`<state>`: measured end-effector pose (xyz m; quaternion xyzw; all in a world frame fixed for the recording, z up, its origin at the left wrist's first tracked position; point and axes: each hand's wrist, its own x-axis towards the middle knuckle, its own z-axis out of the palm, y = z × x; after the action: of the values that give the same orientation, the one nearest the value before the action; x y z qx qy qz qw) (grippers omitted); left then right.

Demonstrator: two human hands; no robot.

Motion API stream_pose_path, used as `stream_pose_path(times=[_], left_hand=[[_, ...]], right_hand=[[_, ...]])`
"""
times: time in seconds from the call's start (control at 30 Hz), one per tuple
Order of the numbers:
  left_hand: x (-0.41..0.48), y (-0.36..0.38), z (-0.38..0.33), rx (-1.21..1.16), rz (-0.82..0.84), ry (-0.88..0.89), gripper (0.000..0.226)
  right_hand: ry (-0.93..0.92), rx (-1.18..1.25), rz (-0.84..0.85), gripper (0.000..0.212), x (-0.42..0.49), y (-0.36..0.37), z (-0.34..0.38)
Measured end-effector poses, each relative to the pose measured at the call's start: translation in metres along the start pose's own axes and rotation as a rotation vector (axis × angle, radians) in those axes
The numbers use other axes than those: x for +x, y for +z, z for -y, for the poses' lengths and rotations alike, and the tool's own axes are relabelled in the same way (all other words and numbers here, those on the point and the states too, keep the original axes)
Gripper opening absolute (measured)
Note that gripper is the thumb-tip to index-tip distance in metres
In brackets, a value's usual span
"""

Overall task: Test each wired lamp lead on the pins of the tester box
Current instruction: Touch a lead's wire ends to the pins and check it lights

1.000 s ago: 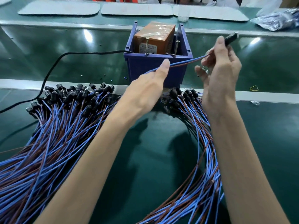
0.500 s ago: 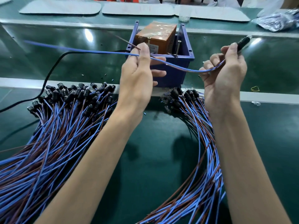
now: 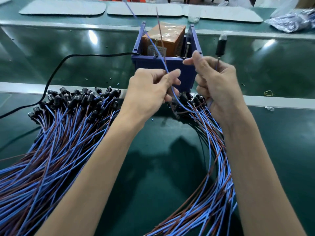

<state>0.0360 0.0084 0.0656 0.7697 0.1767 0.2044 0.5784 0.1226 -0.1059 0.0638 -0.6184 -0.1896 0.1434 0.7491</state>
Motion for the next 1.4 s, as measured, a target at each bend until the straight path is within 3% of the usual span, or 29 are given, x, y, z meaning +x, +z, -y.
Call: stream_pose_path(times=[0.23, 0.43, 0.57, 0.73, 0.9, 1.07, 1.2, 1.4], left_hand=[[-0.001, 0.001, 0.006, 0.184, 0.056, 0.012, 0.026], [-0.001, 0.003, 0.007, 0.211, 0.065, 0.033, 0.019], [0.0, 0.004, 0.006, 0.16, -0.016, 0.079, 0.009], [-0.001, 0.001, 0.005, 0.352, -0.156, 0.159, 0.046], [0.003, -0.004, 0.009, 0.284, -0.248, 0.145, 0.047], [0.006, -0.008, 0.013, 0.279, -0.235, 0.113, 0.04], [0.01, -0.006, 0.015, 0.356, -0.143, 0.073, 0.059], [0.01, -0.003, 0.018, 0.517, -0.049, 0.013, 0.05]], right_hand=[[0.104, -0.06, 0.091, 0.008, -0.006, 0.01, -0.001], [0.119, -0.221, 0.005, 0.02, -0.001, 0.008, -0.003], [0.105, -0.165, -0.077, 0.015, 0.001, 0.006, 0.001], [0.037, 0.011, -0.173, 0.012, 0.004, 0.003, 0.003], [0.005, 0.071, -0.252, 0.015, 0.006, -0.001, 0.002], [0.049, 0.022, -0.268, 0.024, 0.009, -0.004, -0.004], [0.089, -0.079, -0.268, 0.019, 0.01, -0.005, -0.01], [0.115, -0.138, -0.275, 0.02, 0.012, -0.006, -0.013]])
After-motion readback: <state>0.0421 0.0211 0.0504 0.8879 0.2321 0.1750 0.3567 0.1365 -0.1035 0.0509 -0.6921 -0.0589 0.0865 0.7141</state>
